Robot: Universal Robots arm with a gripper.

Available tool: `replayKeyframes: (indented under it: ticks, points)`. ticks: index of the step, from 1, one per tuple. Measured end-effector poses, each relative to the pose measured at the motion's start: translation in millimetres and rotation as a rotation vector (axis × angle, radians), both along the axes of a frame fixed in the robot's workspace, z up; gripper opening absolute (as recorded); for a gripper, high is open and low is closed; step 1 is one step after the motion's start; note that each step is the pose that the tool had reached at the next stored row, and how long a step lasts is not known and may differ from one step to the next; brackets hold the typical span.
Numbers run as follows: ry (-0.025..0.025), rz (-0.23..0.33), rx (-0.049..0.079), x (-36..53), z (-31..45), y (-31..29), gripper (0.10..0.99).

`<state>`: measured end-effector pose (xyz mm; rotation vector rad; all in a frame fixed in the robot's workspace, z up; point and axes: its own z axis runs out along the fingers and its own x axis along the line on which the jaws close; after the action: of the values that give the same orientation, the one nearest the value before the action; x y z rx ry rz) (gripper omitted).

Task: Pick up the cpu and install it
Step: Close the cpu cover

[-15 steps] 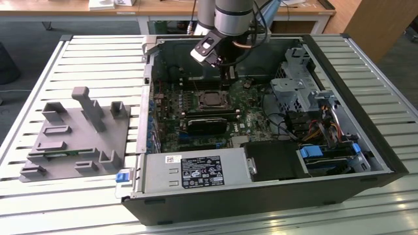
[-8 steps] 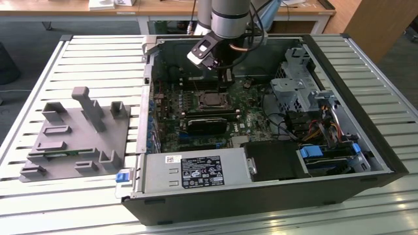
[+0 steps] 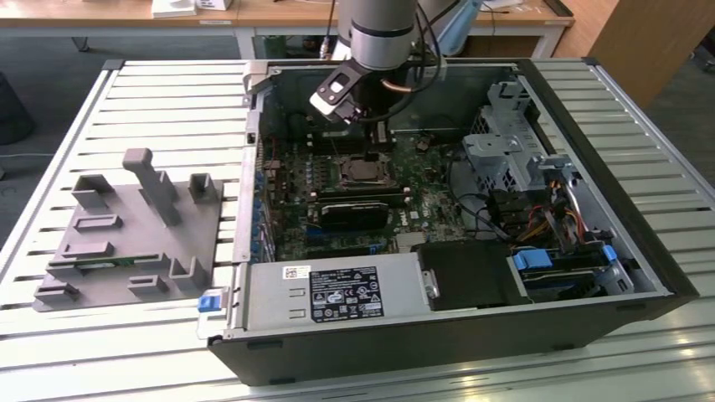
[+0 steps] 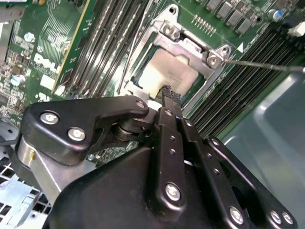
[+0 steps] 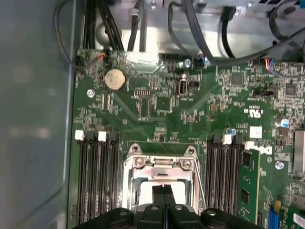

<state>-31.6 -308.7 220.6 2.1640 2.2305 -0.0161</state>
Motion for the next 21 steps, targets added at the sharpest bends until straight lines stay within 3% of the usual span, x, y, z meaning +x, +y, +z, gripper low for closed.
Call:
replayKeyframes:
  ticks: [21]
  points:
    - [-0.0001,0.0,0.0,-25.6,-12.4,0.0,0.106]
